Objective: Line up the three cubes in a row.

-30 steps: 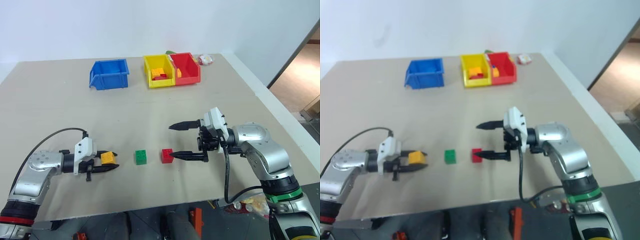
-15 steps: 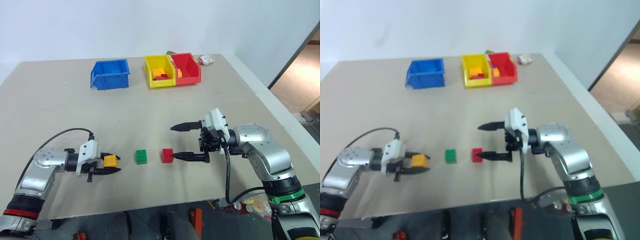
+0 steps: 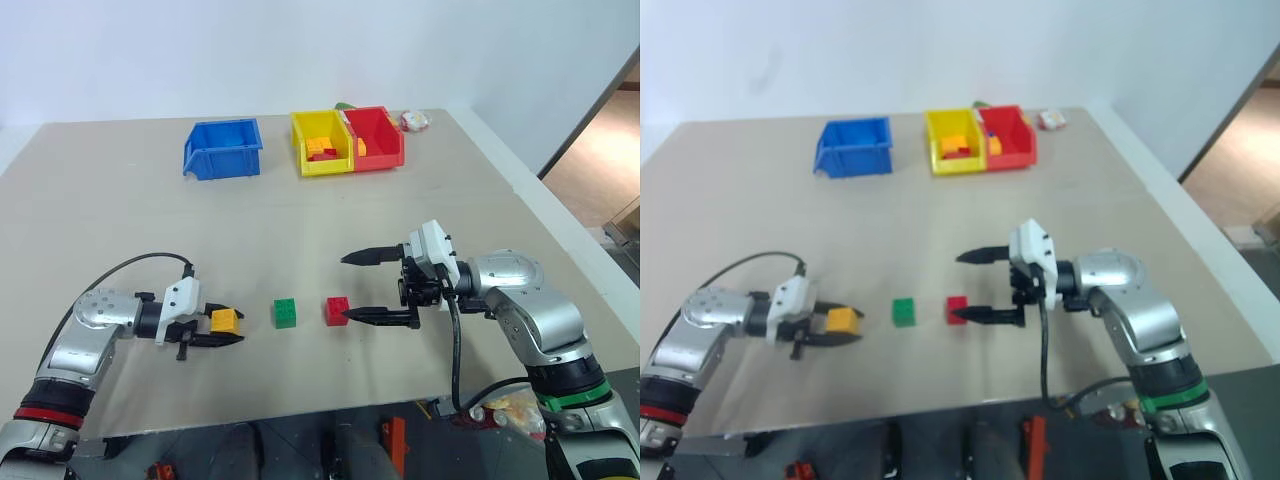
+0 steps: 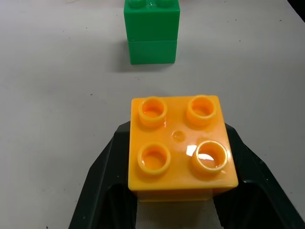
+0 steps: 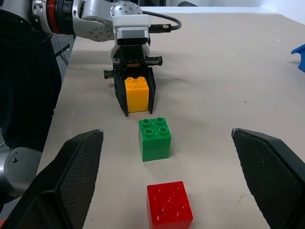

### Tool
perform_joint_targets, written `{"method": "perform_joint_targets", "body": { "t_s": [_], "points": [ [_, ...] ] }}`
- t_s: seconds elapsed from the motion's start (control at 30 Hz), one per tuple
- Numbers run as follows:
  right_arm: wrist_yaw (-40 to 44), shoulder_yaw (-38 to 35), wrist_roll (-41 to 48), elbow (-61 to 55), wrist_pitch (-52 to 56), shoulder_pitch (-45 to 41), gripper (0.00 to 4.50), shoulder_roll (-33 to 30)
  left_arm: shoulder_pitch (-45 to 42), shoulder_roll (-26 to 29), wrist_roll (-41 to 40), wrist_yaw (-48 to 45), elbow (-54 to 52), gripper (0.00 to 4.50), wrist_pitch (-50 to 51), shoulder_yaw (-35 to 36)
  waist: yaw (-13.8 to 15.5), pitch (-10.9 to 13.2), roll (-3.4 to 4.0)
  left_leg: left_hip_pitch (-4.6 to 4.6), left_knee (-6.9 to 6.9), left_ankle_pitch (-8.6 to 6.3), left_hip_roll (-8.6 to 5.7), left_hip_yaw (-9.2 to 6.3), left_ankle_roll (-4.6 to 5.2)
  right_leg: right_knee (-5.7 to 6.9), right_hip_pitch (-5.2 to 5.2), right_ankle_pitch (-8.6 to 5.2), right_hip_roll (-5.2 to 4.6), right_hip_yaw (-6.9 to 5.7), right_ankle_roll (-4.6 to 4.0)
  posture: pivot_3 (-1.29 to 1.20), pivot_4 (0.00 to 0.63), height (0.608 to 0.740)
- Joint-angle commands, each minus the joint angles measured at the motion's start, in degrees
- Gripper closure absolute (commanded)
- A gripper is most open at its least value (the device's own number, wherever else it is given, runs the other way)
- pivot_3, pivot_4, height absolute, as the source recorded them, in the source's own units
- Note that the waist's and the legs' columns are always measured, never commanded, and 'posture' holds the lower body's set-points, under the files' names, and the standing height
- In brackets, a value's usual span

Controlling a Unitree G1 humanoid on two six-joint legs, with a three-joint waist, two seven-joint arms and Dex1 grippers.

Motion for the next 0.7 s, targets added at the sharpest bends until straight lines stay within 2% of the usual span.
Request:
{"method": "perform_joint_targets", "body": {
  "t_s": [0.03, 0.1, 0.17, 0.37, 0.5, 0.63, 0.7],
  "points": [
    [-0.44, -1.44, 1.14, -2.38, 0.25, -0.26, 0.0, -0.42, -0.92, 0.8, -0.73, 0.21, -1.2, 1.19, 1.83, 0.84, 0.01, 0.0, 0.0, 0.01, 0.0, 0.0, -0.01, 0.0, 0.01, 0.0, 0.0, -0.03, 0.0, 0.0, -0.06, 0.0, 0.15, 0.74],
    [-0.63, -1.61, 1.43, -2.41, 0.56, -0.39, 0.0, -0.29, -0.32, 1.89, -1.71, -0.21, -3.13, 0.45, 3.11, 1.86, 0.0, 0.0, 0.0, -0.01, 0.0, 0.03, -0.01, -0.02, 0.04, 0.0, 0.01, -0.02, -0.02, -0.02, -0.08, 0.0, 0.15, 0.74],
    [-0.81, -1.79, 1.68, -2.53, 0.79, -0.39, 0.0, -0.27, 0.5, 3.15, -3.15, 0.18, -5.55, 0.07, 5.31, 3.35, -0.02, 0.01, -0.01, -0.01, 0.0, 0.04, 0.0, -0.03, 0.05, 0.0, 0.0, 0.01, -0.08, 0.0, -0.12, 0.0, 0.15, 0.74],
    [-1.59, -3.23, 3.11, -3.17, 1.48, -0.71, 0.0, -0.54, 5.23, 8.69, -10.49, 2.52, -17.08, 0.07, 16.64, 10.44, -0.14, 0.01, 0.01, 0.01, -0.08, 0.03, 0.15, -0.07, 0.02, -0.01, -0.08, 0.04, -0.06, 0.07, 0.02, 0.0, 0.15, 0.74],
    [-2.45, -5.32, 4.43, -3.47, 2.37, -1.21, 0.0, -0.96, 7.41, 10.53, -17.25, 7.85, -24.15, 0.07, 26.57, 16.76, -0.06, 0.02, 0.02, -0.04, -0.2, -0.02, 0.11, -0.06, -0.05, -0.01, -0.09, -0.15, 0.01, 0.05, 0.17, 0.0, 0.15, 0.74],
    [-3.93, -7.62, 5.5, -2.35, 3.45, -2.03, 0.0, -1.33, 6.21, 7.45, -21.7, 18.13, -26.19, 0.07, 32.79, 23.01, -0.02, 0.03, 0.03, -0.04, -0.21, -0.03, 0.06, -0.14, -0.07, 0.0, -0.04, -0.22, 0.02, 0.02, 0.2, 0.0, 0.15, 0.74],
    [-5.32, -8.27, 3.64, 0.04, 1.74, -2.0, 0.0, -1.2, 4.26, 2.87, -16.19, 26.96, -22.88, 0.07, 26.96, 24.24, 0.0, 0.04, 0.04, -0.01, -0.21, -0.03, 0.0, -0.17, -0.07, -0.02, 0.02, -0.21, 0.02, 0.02, 0.21, 0.0, 0.15, 0.74]
  ]
}}
